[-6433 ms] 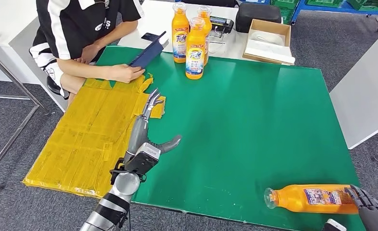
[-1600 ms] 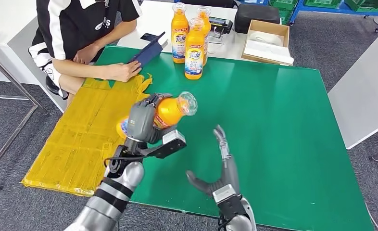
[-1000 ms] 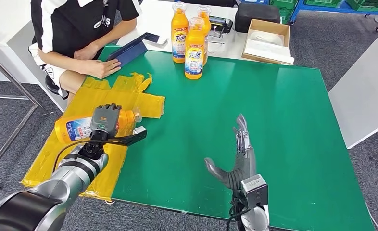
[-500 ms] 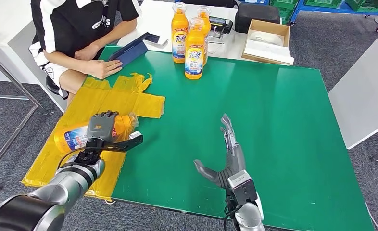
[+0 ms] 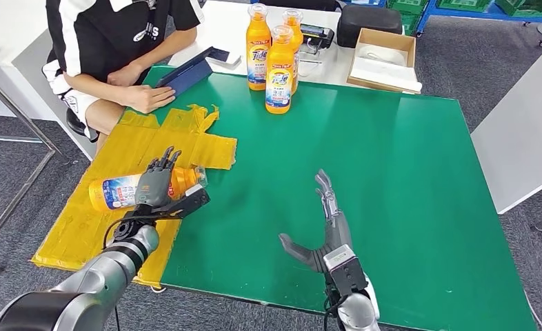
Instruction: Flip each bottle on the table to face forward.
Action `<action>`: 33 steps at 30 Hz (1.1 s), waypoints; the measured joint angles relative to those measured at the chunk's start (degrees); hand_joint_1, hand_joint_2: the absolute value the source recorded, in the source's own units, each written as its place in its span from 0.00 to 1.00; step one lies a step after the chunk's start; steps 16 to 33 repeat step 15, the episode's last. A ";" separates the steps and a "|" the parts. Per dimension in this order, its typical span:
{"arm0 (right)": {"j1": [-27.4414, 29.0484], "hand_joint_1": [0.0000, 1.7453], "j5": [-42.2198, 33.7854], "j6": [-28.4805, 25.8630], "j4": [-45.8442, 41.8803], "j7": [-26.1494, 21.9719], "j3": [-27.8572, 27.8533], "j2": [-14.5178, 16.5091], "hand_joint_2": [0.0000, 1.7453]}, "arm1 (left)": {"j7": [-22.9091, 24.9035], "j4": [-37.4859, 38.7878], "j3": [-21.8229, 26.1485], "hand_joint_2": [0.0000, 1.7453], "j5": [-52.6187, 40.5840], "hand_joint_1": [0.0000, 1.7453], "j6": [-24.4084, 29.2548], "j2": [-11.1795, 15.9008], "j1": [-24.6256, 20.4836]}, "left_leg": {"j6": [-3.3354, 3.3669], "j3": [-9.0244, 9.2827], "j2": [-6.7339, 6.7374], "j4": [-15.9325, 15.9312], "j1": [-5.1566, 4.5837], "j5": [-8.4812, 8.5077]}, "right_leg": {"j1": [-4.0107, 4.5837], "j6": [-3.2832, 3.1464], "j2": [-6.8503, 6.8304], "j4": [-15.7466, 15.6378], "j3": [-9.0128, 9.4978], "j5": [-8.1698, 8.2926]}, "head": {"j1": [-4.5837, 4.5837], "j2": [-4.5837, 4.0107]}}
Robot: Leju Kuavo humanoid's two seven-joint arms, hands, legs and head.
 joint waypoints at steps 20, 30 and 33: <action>4.41 0.00 3.30 -4.26 -3.26 1.38 -3.20 -0.58 1.00 | -15.52 -22.94 0.68 1.00 17.53 0.00 -1.34 -6.70 10.84 | 0.02 -0.05 0.03 0.02 -0.06 -0.01 | -0.07 0.05 -0.04 -0.01 -0.06 0.00 | -0.01 0.01; 4.41 0.00 3.30 -4.26 -3.26 1.38 -3.20 -0.58 1.00 | -15.52 -22.94 0.68 1.00 17.53 0.00 -1.34 -6.70 10.84 | 0.02 -0.05 0.03 0.02 -0.06 -0.01 | -0.07 0.05 -0.04 -0.01 -0.06 0.00 | -0.01 0.01; 4.41 0.00 3.30 -4.26 -3.26 1.38 -3.20 -0.58 1.00 | -15.52 -22.94 0.68 1.00 17.53 0.00 -1.34 -6.70 10.84 | 0.02 -0.05 0.03 0.02 -0.06 -0.01 | -0.07 0.05 -0.04 -0.01 -0.06 0.00 | -0.01 0.01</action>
